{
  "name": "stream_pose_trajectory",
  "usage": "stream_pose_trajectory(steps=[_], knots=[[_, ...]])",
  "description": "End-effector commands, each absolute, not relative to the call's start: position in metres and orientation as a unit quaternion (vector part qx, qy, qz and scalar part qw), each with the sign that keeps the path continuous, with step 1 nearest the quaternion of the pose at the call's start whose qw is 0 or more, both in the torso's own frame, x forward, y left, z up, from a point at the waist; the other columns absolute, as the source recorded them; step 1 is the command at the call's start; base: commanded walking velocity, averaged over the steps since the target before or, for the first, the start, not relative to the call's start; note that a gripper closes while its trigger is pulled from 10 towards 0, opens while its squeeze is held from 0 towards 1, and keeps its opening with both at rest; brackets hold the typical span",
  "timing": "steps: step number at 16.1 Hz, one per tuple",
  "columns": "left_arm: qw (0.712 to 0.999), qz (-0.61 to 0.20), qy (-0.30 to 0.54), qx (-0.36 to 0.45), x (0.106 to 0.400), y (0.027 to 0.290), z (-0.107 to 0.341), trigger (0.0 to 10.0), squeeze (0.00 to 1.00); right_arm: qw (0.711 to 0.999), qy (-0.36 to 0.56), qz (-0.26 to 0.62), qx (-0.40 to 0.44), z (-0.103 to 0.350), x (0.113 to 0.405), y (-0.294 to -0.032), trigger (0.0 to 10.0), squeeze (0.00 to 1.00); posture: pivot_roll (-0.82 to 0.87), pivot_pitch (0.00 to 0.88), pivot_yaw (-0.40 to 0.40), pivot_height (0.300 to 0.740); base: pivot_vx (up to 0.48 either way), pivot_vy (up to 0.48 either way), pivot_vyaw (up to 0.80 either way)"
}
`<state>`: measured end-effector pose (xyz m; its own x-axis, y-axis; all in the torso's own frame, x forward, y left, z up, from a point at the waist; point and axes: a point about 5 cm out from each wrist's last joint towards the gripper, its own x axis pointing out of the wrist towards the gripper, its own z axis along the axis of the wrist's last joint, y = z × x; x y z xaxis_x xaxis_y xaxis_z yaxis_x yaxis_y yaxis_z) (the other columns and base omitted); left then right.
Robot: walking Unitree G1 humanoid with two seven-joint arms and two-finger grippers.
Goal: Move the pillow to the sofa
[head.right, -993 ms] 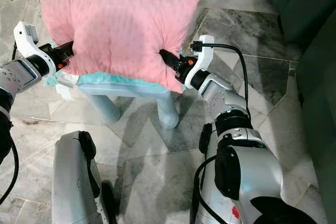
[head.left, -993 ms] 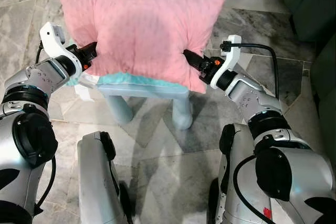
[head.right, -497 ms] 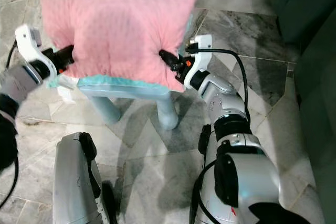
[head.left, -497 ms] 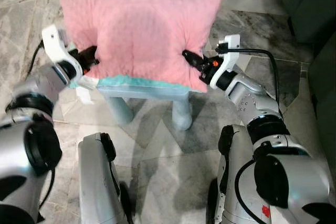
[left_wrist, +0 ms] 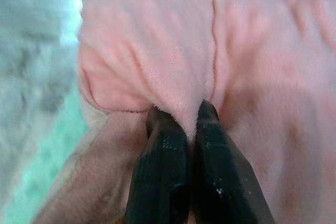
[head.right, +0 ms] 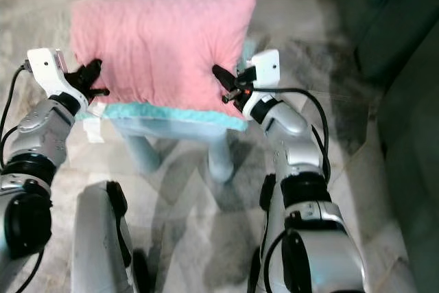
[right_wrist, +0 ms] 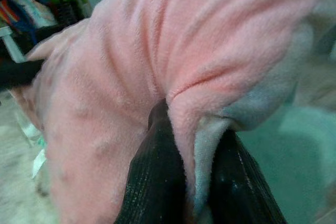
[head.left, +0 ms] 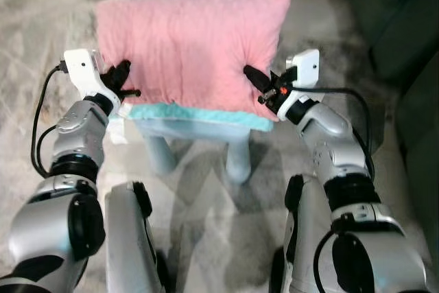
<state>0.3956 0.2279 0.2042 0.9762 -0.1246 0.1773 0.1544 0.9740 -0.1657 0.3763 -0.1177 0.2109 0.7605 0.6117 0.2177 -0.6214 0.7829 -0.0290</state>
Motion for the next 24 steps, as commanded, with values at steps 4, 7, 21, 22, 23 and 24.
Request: stream_pose_trajectory(steps=[4, 7, 21, 22, 23, 24], knots=[[0.982, -0.027, -0.173, -0.069, 0.386, 0.233, 0.223, 0.0, 0.00, 0.947, -0.138, 0.289, 0.017, 0.214, 0.364, -0.127, 0.0, 0.00, -0.10, 0.000, 0.031, 0.373, 0.000, 0.000, 0.00], [0.981, -0.020, -0.181, -0.068, 0.371, 0.224, 0.207, 0.0, 0.00, 0.960, -0.142, 0.240, 0.009, 0.203, 0.351, -0.133, 0.0, 0.00, -0.09, 0.000, 0.033, 0.373, 0.000, 0.000, 0.00], [0.997, -0.051, -0.059, -0.008, 0.282, 0.185, 0.124, 10.0, 0.00, 0.994, -0.085, 0.065, -0.006, 0.159, 0.299, -0.159, 10.0, 0.00, -0.08, 0.000, 0.035, 0.373, 0.000, 0.000, 0.00], [0.997, -0.055, -0.058, -0.010, 0.282, 0.181, 0.124, 10.0, 0.00, 0.994, -0.088, 0.065, -0.008, 0.162, 0.299, -0.158, 10.0, 0.00, -0.08, 0.000, 0.036, 0.373, 0.000, 0.000, 0.00], [0.997, -0.059, -0.055, -0.009, 0.283, 0.179, 0.124, 10.0, 0.00, 0.994, -0.088, 0.066, -0.006, 0.164, 0.300, -0.157, 10.0, 0.00, -0.09, 0.000, 0.036, 0.373, 0.000, 0.000, 0.00], [0.997, -0.058, -0.052, -0.011, 0.285, 0.179, 0.124, 10.0, 0.00, 0.994, -0.088, 0.066, -0.004, 0.165, 0.301, -0.157, 10.0, 0.00, -0.09, 0.000, 0.037, 0.373, 0.000, 0.000, 0.00]])
